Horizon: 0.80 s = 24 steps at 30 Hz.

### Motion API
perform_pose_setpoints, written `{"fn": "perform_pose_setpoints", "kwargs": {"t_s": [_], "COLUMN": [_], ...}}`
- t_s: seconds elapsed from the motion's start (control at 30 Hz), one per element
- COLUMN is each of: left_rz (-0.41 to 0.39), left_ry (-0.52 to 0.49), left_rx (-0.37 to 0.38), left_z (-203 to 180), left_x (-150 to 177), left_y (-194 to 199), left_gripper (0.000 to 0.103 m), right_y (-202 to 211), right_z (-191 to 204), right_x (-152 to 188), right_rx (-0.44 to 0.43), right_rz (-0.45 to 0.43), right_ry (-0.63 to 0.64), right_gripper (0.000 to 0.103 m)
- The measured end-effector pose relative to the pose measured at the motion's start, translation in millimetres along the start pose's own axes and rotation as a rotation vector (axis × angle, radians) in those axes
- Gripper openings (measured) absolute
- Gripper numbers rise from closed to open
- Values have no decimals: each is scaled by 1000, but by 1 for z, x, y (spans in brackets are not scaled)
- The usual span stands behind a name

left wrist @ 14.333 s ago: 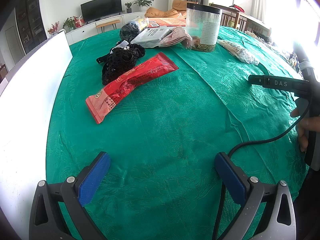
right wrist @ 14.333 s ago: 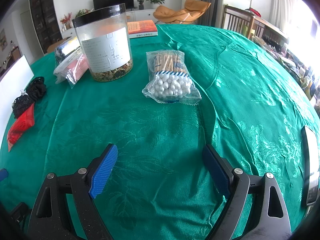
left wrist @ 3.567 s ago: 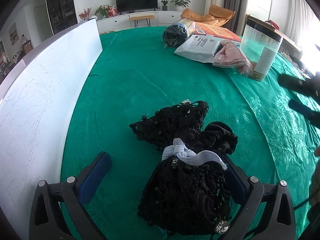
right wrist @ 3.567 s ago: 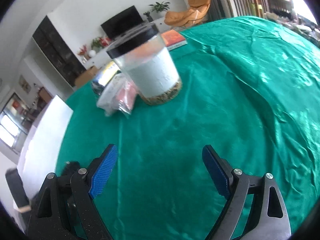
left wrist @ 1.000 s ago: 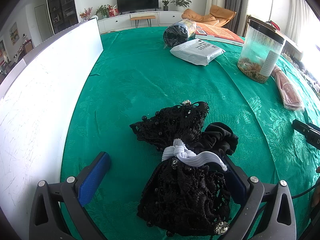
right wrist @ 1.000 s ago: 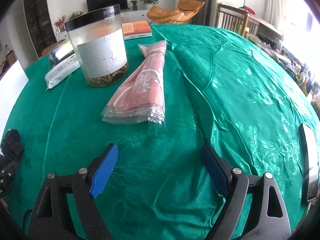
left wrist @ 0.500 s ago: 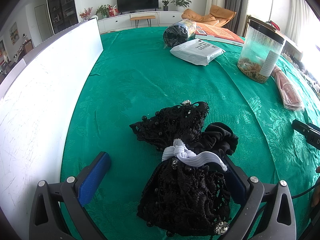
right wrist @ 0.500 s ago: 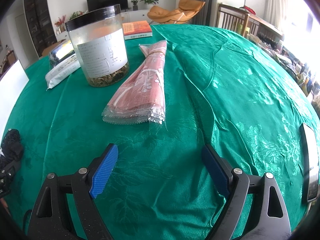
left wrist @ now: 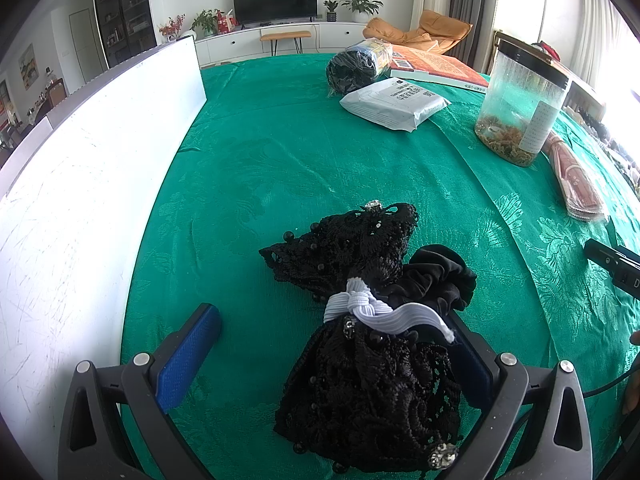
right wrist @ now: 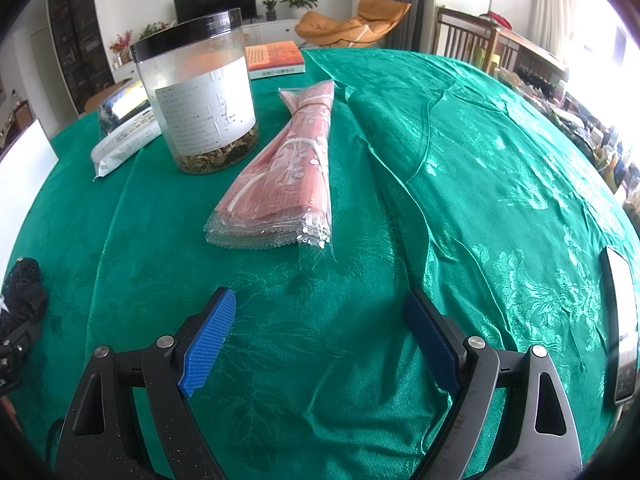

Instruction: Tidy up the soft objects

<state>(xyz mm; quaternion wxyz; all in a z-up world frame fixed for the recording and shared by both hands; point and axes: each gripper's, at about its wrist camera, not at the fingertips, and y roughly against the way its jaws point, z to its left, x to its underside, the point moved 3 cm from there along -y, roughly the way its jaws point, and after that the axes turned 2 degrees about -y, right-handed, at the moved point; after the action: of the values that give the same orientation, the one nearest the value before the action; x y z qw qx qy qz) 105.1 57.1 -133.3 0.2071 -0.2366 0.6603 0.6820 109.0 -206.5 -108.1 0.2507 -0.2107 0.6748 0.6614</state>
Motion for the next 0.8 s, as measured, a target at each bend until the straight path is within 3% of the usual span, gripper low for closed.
{"fn": "perform_pose_setpoints", "kwargs": {"t_s": [0.1,0.17,0.23,0.33,0.47,0.53,0.57,0.63,0.67,0.7,0.8], "left_rz": [3,48,99,87,100,108,111,103,79,67,37], "left_ry": [-1,-4,7,21,-28,-40,-36,-23,-27,-24,54], "left_rx": [0,6,20,90,93,87,91,102,95,107,190], "left_z": [0,1,4,3,-7,-9,-10,-10,-10,-11,-6], "left_x": [0,-2,-2,-3,-4,-4,-5,-7,-10,-13,-20], "left_y": [0,0,2,13,14,10,9,5,6,8,19], "left_gripper": [103,103,103,103,103,101,96,82,53,40,38], "right_y": [0,2,12,19,-7,-32,-47,-64,-62,-57,-31], "right_z": [0,-3,-18,-36,-25,-13,-4,6,6,5,-11], "right_x": [0,-1,-7,-31,-81,-97,-100,-98,-98,-98,-95], "right_rx": [-3,-22,-65,-78,-136,-134,-125,-130,-102,-98,-119], "right_rz": [0,2,-44,-105,-55,23,70,135,110,100,51], "right_ry": [1,-6,-105,-202,-169,-107,-66,-5,18,17,-67], "right_gripper": [89,87,87,87,87,84,83,48,29,26,24]}}
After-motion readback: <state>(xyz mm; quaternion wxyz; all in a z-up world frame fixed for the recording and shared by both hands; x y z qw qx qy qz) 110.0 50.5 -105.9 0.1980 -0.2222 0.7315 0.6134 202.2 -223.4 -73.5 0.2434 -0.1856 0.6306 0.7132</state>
